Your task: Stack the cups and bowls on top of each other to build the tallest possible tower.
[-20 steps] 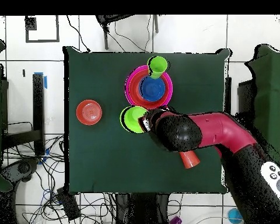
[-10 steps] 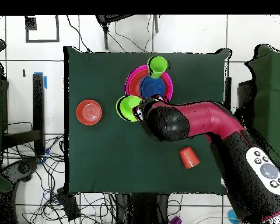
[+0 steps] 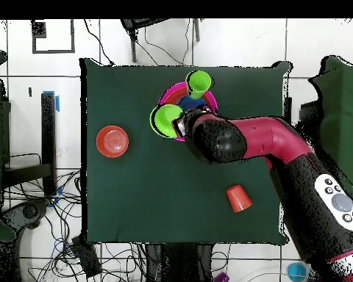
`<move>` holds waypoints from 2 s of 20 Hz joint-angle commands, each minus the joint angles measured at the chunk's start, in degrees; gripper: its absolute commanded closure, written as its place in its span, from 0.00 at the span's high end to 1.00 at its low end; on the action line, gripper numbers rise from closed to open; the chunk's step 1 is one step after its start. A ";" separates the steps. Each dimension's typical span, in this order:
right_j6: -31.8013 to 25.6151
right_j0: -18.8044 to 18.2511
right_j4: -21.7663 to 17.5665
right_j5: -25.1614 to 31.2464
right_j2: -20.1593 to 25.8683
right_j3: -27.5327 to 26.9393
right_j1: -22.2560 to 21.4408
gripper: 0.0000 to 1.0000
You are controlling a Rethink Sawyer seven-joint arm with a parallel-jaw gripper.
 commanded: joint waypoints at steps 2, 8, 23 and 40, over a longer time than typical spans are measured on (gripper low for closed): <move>-7.50 2.27 -4.26 3.59 -2.56 -11.39 7.67 0.00; -11.20 1.73 -5.46 3.96 -1.66 -15.17 11.09 0.00; -6.24 3.77 -2.54 8.60 -3.21 -18.40 16.90 0.00; -0.92 3.48 -2.39 6.29 -4.49 -10.87 10.84 0.00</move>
